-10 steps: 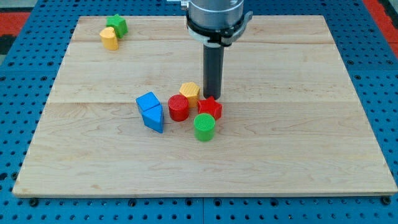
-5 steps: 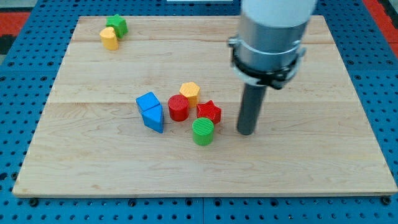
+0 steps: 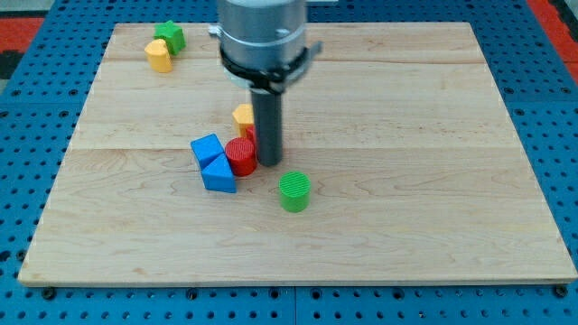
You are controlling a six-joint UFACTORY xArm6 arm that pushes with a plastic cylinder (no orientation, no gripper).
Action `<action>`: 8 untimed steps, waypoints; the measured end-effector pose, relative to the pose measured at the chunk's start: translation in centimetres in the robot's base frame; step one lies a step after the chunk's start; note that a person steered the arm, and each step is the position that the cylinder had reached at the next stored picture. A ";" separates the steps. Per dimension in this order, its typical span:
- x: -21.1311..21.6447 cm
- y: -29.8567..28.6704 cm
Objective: Push the yellow hexagon from the red star
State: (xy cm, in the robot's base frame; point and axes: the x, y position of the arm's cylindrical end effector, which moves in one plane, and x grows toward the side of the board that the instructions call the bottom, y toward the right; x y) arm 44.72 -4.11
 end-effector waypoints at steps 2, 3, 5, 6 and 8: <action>-4.4 -4.5; -4.9 -3.7; -3.2 -2.6; -4.7 -1.4; -7.4 0.0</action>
State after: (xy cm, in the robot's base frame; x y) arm 37.34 -4.12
